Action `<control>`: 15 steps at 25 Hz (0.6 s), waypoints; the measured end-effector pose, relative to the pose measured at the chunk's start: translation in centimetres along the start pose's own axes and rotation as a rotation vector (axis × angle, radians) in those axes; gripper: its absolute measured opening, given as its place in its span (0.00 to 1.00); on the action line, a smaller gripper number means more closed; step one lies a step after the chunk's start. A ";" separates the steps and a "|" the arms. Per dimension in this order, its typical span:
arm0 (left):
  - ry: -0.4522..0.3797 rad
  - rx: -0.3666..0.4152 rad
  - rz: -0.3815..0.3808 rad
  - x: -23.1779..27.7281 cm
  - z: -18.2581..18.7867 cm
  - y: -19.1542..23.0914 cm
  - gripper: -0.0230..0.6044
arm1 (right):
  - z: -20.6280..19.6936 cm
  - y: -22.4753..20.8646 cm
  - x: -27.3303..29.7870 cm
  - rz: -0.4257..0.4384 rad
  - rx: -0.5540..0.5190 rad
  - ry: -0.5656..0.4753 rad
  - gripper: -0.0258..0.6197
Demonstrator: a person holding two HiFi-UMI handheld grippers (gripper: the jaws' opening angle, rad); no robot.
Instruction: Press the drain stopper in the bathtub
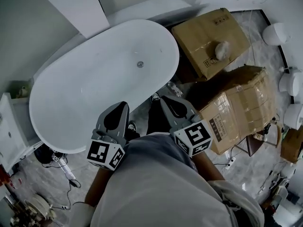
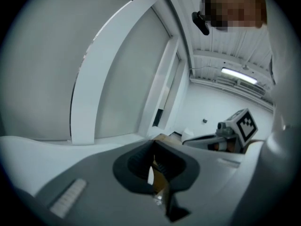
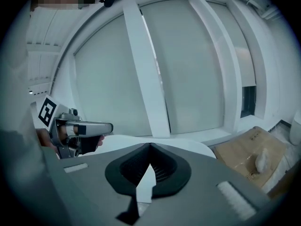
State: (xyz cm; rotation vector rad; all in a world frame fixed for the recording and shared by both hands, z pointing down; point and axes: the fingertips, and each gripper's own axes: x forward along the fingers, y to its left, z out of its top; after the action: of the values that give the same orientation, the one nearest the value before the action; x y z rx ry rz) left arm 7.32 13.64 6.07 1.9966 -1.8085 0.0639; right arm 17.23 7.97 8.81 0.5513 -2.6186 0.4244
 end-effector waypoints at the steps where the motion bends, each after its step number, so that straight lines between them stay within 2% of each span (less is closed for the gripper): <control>1: 0.002 -0.008 0.026 1.3 0.3 0.2 0.04 | 0.6 -1.4 0.8 0.017 -0.010 0.003 0.04; 9: 0.041 -0.023 0.211 10.2 1.4 1.6 0.04 | 3.4 -10.9 6.3 0.150 -0.109 0.045 0.02; 15: 0.049 -0.047 0.331 14.3 1.2 2.6 0.04 | 3.8 -15.0 10.1 0.227 -0.167 0.075 0.02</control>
State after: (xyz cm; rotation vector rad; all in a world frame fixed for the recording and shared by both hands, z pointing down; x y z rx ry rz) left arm 6.54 -0.30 10.34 1.6315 -2.0702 0.1683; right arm 14.13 -9.68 13.27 0.1806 -2.6217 0.2856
